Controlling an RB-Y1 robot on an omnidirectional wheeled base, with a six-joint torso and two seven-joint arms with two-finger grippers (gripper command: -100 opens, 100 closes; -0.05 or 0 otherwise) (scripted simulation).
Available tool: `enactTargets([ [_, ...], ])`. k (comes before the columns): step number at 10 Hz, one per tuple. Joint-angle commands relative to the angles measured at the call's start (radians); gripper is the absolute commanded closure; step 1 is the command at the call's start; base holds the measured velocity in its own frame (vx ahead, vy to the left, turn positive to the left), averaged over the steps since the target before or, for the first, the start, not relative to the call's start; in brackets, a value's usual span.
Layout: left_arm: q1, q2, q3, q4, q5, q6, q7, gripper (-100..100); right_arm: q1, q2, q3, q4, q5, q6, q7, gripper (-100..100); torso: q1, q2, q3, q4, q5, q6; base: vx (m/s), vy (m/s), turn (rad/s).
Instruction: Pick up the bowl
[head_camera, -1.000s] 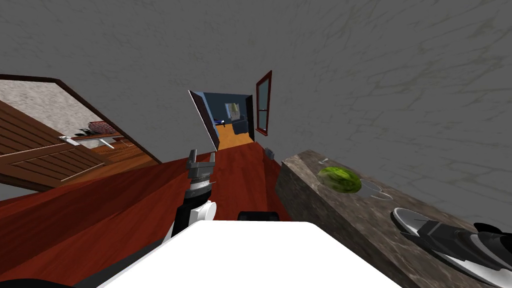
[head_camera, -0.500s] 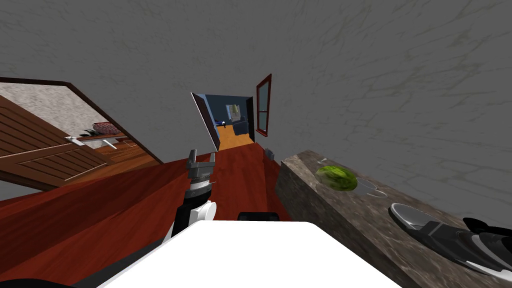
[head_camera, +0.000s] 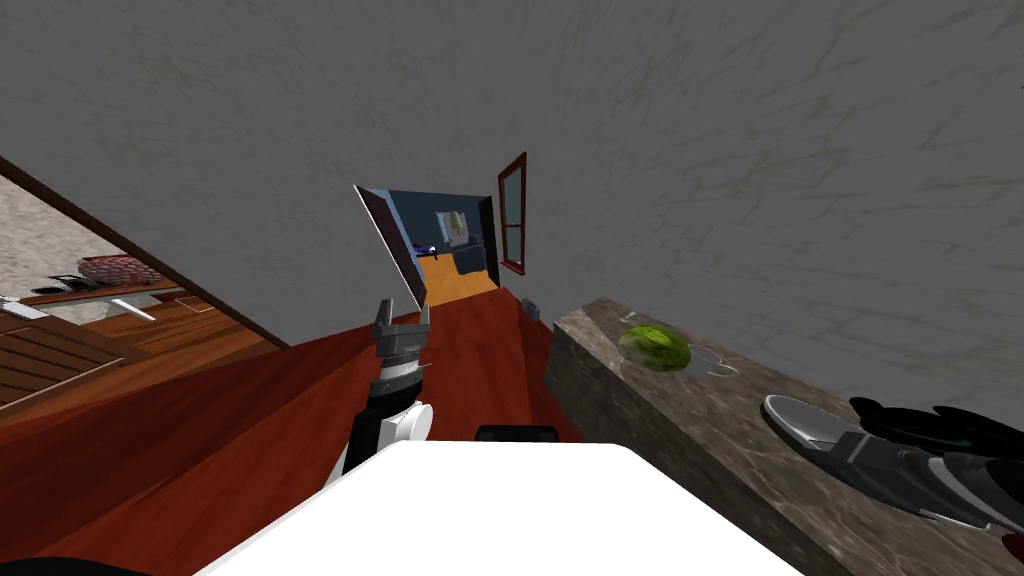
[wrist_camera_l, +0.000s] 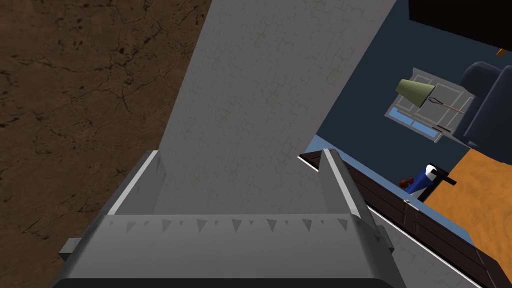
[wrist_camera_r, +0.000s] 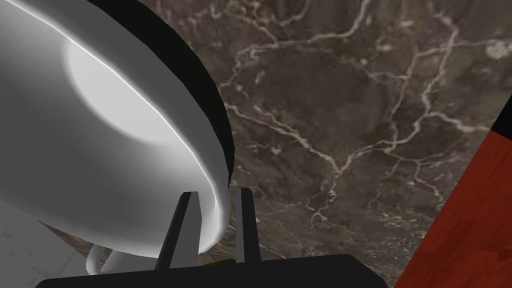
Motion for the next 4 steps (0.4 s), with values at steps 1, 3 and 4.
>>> enactTargets([
  [1, 0.0, 0.0, 0.0, 0.0, 0.0, 0.0, 0.0, 0, -0.005, -0.02, -0.016, -0.01, 0.004, -0.024, 0.025, 100, 0.0, 0.0, 0.0, 0.0, 0.0, 0.0, 0.163, 0.037, -0.299],
  [3, 0.0, 0.0, 0.0, 0.0, 0.0, 0.0, 0.0, 0, -0.005, -0.015, -0.013, -0.004, 0.004, -0.025, 0.023, 100, 0.001, 0.0, 0.0, 0.0, 0.001, -0.002, 0.058, 0.018, -0.065],
  [4, 0.0, 0.0, 0.0, 0.0, 0.0, 0.0, 0.0, 0, -0.001, -0.016, -0.016, -0.008, 0.002, -0.024, 0.025, 0, 0.0, 0.003, 0.002, 0.001, 0.0, -0.002, 0.007, 0.003, 0.005],
])
